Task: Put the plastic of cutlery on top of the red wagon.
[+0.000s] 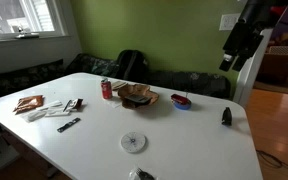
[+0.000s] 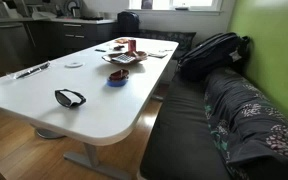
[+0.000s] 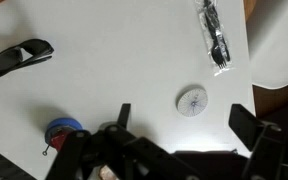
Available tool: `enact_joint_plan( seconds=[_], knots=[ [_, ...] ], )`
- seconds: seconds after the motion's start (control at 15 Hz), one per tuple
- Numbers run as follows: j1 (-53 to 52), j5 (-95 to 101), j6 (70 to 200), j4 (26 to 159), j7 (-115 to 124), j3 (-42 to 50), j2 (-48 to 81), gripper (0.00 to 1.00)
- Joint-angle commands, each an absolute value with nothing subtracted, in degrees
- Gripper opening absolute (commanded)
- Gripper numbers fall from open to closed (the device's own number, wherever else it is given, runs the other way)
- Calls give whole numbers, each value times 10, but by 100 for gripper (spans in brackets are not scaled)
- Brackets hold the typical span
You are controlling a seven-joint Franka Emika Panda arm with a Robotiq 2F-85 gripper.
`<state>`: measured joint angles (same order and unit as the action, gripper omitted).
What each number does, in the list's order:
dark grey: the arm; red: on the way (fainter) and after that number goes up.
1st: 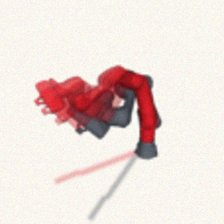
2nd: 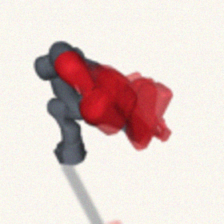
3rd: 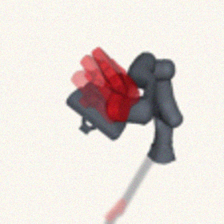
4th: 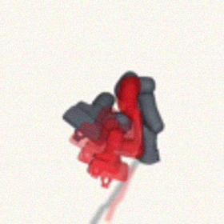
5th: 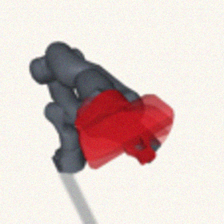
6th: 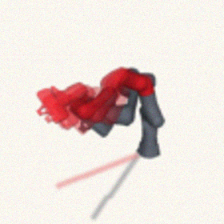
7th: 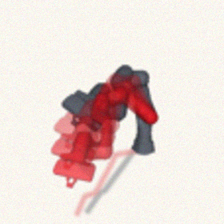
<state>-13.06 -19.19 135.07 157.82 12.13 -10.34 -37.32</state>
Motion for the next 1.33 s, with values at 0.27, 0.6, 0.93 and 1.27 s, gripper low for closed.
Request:
enact_joint_plan(
  seconds=[0.27, 0.6, 0.93, 1.27],
  knots=[
    [-141, -198, 1355, 1571, 104, -95, -353, 100],
    [-184, -203, 1374, 1503, 24, -108, -193, 100],
    [-198, -180, 1340, 1398, -50, -128, -24, 100],
    [-185, -185, 1346, 1365, -56, -146, 20, 100]
  ],
)
